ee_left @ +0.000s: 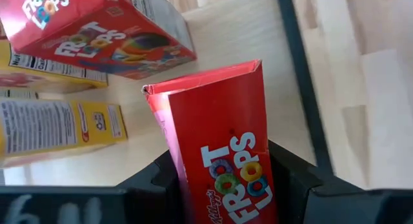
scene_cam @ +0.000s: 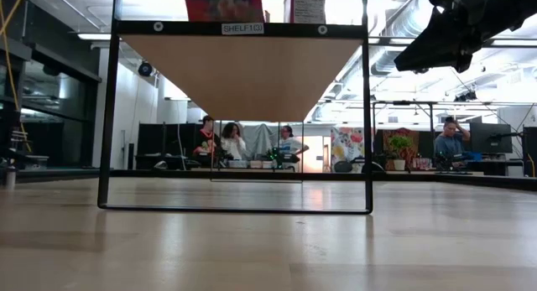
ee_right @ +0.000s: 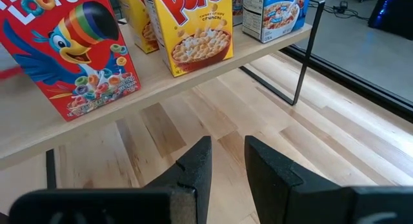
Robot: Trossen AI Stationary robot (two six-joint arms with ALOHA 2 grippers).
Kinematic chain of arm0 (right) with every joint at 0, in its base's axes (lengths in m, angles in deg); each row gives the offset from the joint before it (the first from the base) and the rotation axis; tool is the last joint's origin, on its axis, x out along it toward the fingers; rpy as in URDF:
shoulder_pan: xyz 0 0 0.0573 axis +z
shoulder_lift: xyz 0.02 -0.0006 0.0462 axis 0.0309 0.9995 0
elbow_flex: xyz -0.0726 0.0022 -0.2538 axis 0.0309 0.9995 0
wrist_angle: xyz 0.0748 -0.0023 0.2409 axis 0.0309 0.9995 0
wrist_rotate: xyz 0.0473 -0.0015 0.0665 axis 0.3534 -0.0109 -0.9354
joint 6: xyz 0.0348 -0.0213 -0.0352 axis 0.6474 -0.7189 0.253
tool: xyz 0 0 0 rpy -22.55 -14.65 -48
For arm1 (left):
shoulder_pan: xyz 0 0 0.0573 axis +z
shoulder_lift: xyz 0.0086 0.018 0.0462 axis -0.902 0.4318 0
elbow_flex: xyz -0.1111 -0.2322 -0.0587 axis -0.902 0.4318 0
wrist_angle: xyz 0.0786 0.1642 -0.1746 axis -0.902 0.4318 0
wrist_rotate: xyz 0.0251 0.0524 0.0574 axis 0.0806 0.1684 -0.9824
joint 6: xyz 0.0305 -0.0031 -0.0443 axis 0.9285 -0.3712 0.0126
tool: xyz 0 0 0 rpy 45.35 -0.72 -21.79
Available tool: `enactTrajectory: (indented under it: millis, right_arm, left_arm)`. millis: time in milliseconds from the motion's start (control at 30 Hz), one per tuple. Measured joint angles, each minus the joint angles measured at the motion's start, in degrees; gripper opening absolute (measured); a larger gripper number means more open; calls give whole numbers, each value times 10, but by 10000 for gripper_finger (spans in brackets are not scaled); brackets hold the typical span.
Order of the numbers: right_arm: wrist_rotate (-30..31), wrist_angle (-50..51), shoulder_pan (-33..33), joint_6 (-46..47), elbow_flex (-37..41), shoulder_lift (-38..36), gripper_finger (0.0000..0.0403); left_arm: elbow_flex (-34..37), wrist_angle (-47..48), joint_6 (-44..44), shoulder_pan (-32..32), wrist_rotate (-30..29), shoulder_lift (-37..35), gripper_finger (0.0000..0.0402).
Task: Stack cereal on shelf
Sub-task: Put the red cereal box on the shelf
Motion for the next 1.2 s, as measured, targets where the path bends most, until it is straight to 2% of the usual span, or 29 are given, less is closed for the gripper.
enactTrajectory:
  millis: [533, 1033, 1200]
  right_arm:
    - [-1, 0, 0, 0, 0, 0, 86]
    - [-1, 0, 0, 10, 0, 0, 86]
    - [-1, 0, 0, 9, 0, 0, 86]
  left_arm:
    - [0, 0, 19, 23, -11, 11, 177]
    - [0, -18, 20, 28, -12, 11, 251]
    - [-31, -3, 23, 27, -16, 11, 263]
